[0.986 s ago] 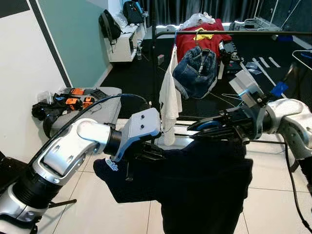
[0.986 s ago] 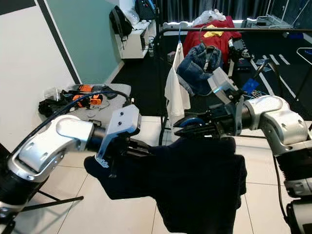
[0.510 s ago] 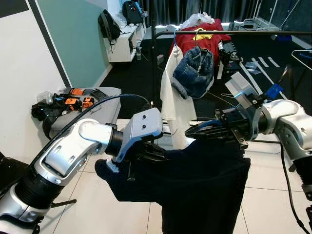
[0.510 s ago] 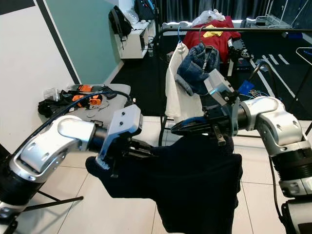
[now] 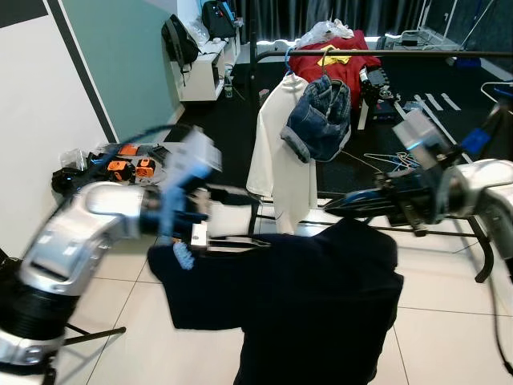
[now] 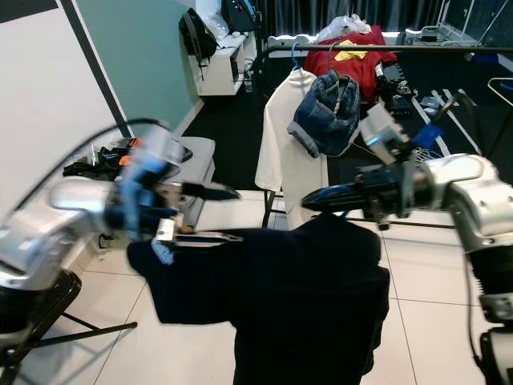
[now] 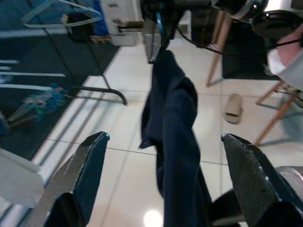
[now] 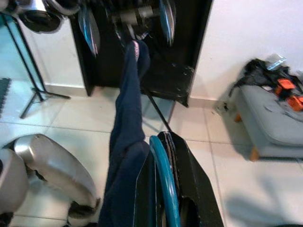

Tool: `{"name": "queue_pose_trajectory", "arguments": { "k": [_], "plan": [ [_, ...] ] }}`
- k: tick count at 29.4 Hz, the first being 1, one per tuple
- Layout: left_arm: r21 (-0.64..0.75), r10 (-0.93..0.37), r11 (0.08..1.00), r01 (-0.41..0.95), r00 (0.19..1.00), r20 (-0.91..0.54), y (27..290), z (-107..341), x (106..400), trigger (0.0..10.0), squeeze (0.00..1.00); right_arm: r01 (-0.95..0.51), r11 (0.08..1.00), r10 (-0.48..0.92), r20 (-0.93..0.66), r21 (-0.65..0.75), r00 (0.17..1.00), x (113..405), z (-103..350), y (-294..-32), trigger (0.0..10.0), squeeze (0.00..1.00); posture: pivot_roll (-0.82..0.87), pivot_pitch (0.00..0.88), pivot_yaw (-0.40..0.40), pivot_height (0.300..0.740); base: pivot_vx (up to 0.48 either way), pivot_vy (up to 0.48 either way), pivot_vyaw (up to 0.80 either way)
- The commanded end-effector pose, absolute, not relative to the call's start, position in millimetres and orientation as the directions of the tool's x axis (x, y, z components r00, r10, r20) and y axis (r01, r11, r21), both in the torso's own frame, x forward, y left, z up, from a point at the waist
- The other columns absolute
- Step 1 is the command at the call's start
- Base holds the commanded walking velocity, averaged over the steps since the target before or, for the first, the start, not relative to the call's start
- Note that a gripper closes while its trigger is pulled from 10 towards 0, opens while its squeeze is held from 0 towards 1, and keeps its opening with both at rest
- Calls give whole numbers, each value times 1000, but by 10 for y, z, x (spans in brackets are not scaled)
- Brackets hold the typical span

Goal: Hang hanger

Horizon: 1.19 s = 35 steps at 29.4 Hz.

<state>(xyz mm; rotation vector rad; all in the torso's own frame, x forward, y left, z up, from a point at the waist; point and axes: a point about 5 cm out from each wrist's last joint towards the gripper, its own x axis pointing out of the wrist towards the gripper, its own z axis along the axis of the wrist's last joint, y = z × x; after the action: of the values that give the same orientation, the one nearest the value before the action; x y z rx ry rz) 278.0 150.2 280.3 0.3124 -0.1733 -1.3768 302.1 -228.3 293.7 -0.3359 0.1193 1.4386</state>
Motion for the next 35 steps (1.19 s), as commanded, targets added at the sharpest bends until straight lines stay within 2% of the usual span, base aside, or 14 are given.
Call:
{"name": "queue_pose_trajectory", "arguments": {
  "k": [1,3,4,5,6,16,18,22,30,35],
  "plan": [
    [314,-979,150,937,184,-81,1581,2788,2758,10000,1000,-975,86,949,-282,-204,142,3001,3053,-2321,0,0,-183,0,26,740,0,0,0],
    [318,-976,153,936,194,-100,1640,2777,2756,10000,988,-974,88,944,-294,-208,148,2988,3079,-2363,0,0,-185,0,27,740,0,0,0],
    [316,-974,154,936,198,-111,1681,2770,2753,10000,204,-974,90,941,-301,-210,152,2978,3098,-2393,0,0,-185,0,27,740,0,0,0],
    [316,-974,154,936,198,-111,1681,2770,2753,10000,204,-974,90,941,-301,-210,152,2978,3098,-2393,0,0,-185,0,27,740,0,0,0],
    [309,-975,141,941,187,-123,1711,2761,2738,10000,0,-973,91,939,-307,-212,155,2966,3112,-2420,0,0,-187,0,27,740,0,0,0],
    [284,-971,108,953,162,-174,1705,2664,2722,10000,0,-969,95,937,-309,-227,164,2953,3166,-2443,0,0,-195,0,31,740,0,0,0],
    [262,-954,87,961,156,-256,1656,2477,2727,10000,0,-964,100,934,-310,-247,176,2944,3224,-2459,0,0,-200,0,34,740,0,0,0],
    [242,-941,79,967,152,-302,1616,2342,2723,10000,0,-960,102,932,-311,-261,184,2940,3269,-2474,0,0,-201,0,33,740,0,0,0],
    [211,-941,86,974,148,-303,1574,2269,2711,10000,0,-956,107,930,-312,-272,192,2953,3296,-2482,0,0,-199,0,34,740,0,0,0],
    [197,-935,119,973,177,-308,1579,2216,2701,10000,0,-954,110,930,-310,-278,197,2971,3306,-2479,0,0,-194,0,32,740,0,0,0]
  ]
}}
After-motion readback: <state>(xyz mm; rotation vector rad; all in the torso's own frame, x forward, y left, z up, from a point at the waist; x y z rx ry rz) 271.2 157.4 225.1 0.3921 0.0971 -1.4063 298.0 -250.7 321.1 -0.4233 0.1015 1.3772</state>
